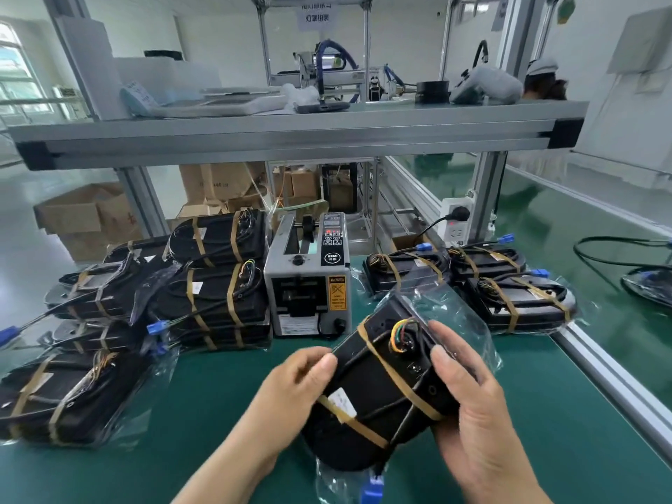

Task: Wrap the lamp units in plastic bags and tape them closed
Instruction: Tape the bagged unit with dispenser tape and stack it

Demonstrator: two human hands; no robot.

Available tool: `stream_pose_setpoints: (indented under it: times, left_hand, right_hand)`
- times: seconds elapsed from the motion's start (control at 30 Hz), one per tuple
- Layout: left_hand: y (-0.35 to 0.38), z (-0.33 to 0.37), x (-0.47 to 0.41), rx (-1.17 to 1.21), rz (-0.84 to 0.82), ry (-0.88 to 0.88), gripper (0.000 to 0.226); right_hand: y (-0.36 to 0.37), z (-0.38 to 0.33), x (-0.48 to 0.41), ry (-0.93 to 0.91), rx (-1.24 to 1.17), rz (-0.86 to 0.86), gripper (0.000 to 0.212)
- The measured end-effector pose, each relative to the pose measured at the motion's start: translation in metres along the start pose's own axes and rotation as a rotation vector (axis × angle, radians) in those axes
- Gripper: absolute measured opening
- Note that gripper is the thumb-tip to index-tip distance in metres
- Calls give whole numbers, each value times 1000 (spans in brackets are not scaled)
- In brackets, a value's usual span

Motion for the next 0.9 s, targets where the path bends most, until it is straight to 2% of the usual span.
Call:
stream_pose_setpoints:
  times: [0.07, 0.13, 0.23, 0.33, 0.43, 0.5, 0.53, 0.6, 0.67, 0.83, 0.9]
  left_hand:
    - [7, -13, 3, 176, -51, -78, 58]
    - [8, -14, 2, 310, -62, -85, 60]
    - [-4, 10, 0, 304, -7, 89, 61]
    - [-24, 54, 4, 6, 69, 287, 58]
    - [-14, 94, 9, -359, -60, 352, 78]
    - [7, 114, 13, -555, -158, 414, 92]
    - [19, 122, 14, -636, -187, 451, 96]
    - [39, 131, 18, -699, -227, 512, 98]
    - [49, 132, 22, -664, -247, 539, 93]
    - [49, 133, 29, -531, -296, 554, 72]
    - [39, 132, 29, -393, -347, 501, 68]
  right_hand:
    - [-1, 8, -2, 1, -63, 4, 43]
    - [-1, 13, -3, -1, -68, -33, 45]
    - [-3, 9, -8, 9, 78, -144, 67]
    - [-21, -27, -13, -97, 384, -120, 80]
    - [-6, -67, -8, -277, 871, -107, 96]
    - [33, -71, -1, -376, 1165, -229, 111]
    - [50, -66, 1, -379, 1224, -318, 118]
    - [73, -51, 4, -301, 1205, -480, 119]
    - [82, -41, 5, -229, 1105, -585, 106]
    - [81, -36, 7, -241, 1050, -566, 93]
    - [77, -35, 7, -226, 1004, -562, 94]
Point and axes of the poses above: each hand's wrist, its own x-axis away from the middle knuckle, its own y-axis out of the palm, z = x × y, the point moved 9 cm from there along -x, towards the middle knuckle, and after that the axes turned 13 degrees about x, right-handed, at the moved point
